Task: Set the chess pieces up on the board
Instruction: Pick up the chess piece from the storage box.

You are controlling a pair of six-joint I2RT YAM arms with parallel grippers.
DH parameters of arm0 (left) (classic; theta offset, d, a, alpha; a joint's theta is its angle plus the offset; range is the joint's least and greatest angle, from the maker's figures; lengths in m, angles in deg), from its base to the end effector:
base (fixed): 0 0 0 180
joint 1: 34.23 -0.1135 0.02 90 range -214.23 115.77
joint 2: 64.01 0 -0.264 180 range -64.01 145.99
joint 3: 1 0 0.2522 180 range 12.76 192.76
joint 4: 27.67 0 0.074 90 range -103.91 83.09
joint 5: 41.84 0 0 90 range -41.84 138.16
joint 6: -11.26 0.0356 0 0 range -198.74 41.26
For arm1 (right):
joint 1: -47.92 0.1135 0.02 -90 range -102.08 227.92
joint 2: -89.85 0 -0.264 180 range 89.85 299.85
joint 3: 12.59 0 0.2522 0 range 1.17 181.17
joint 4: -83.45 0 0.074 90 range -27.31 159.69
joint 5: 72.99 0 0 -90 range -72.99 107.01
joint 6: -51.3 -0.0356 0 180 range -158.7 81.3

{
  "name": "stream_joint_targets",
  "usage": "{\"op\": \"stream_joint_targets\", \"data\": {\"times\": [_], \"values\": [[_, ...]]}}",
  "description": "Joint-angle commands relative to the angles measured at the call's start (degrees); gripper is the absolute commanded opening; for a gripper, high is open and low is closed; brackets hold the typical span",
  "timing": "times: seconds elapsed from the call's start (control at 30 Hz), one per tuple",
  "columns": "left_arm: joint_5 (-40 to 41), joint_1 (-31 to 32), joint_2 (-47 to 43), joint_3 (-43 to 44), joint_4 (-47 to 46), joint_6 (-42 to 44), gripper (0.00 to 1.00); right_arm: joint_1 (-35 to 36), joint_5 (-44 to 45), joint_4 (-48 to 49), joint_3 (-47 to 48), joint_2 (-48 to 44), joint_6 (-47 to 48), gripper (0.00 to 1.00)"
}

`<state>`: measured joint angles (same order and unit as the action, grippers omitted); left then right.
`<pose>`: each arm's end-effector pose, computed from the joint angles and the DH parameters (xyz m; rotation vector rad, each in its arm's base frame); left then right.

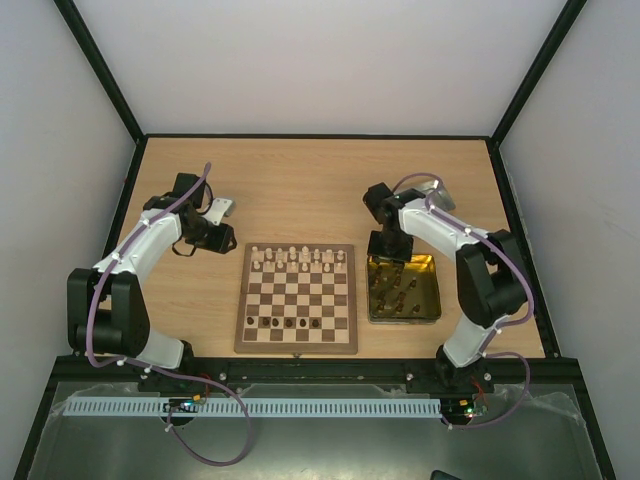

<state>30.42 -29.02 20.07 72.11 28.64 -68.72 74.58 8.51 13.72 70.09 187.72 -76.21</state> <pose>0.2799 -0.0364 0.2286 0.4428 2.6716 -0.3992 0.2740 0.1434 0.2002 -0.2853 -3.1131 -0.2705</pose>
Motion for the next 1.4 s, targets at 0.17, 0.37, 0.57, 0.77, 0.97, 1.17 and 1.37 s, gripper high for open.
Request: {"op": "stream_joint_targets", "data": {"times": [0.17,0.37,0.57,0.77,0.97,1.17,1.37], "values": [[0.33,0.08,0.39,-0.52,0.21,0.11,0.42,0.28,-0.7,1.45,-1.51,1.88,0.86,0.31],[0.34,0.06,0.83,-0.35,0.21,0.1,0.42,0.5,-1.17,2.38,-2.6,2.65,2.09,0.3],[0.42,0.06,1.14,-0.3,0.33,0.16,0.42,0.5,-1.94,3.18,-2.4,3.76,2.54,0.3],[0.51,0.06,1.28,-0.23,0.26,0.17,0.42,0.64,-1.96,3.45,-2.2,4.72,2.74,0.26],[0.6,0.06,1.15,-0.46,0.13,0.2,0.42,0.86,-1.82,3.49,-2.22,4.76,2.59,0.17],[0.5,0.06,0.93,-0.51,0.08,0.09,0.42,0.86,-0.99,2.7,-1.6,4.12,2.6,0.06],[0.4,0.06,0.55,-0.64,-0.01,0.11,0.42,0.86,0.27,0.6,-0.24,2.95,2.84,0.02]]}}
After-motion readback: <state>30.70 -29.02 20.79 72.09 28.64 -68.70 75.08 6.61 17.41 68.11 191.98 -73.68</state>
